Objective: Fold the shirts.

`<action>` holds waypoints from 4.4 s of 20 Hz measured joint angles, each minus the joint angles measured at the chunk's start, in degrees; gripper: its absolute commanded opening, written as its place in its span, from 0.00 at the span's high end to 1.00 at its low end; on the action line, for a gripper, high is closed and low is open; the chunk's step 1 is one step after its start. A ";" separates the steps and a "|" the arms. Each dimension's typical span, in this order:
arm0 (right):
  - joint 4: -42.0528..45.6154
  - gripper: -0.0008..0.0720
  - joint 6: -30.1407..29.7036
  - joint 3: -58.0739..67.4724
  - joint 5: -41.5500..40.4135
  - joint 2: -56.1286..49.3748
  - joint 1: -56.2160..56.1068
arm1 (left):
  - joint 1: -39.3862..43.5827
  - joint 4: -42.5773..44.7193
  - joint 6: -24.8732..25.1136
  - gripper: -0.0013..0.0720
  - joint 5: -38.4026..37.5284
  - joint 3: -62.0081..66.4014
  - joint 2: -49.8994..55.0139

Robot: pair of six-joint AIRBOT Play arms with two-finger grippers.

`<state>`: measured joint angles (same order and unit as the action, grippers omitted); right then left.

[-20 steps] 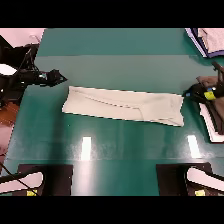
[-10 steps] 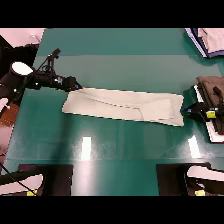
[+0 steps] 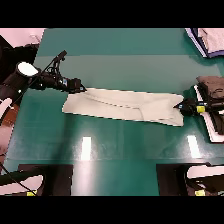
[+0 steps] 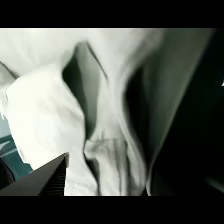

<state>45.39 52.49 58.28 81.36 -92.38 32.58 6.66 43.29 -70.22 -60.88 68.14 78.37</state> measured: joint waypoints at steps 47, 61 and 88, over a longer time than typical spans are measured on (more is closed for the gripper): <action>0.79 0.97 27.58 57.33 8.59 -2.58 -49.94 | 19.26 4.52 -7.54 0.95 3.87 29.35 31.93; 0.72 0.51 21.09 58.29 -7.23 -16.41 -63.34 | -2.27 17.79 -6.03 0.95 -12.66 29.40 8.17; -17.40 0.06 15.98 12.52 -19.08 -8.13 -41.68 | -4.57 17.97 -4.39 0.95 -17.57 29.35 4.87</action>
<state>27.99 68.47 70.81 62.28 -100.51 -9.10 2.09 61.25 -74.61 -78.46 97.49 83.24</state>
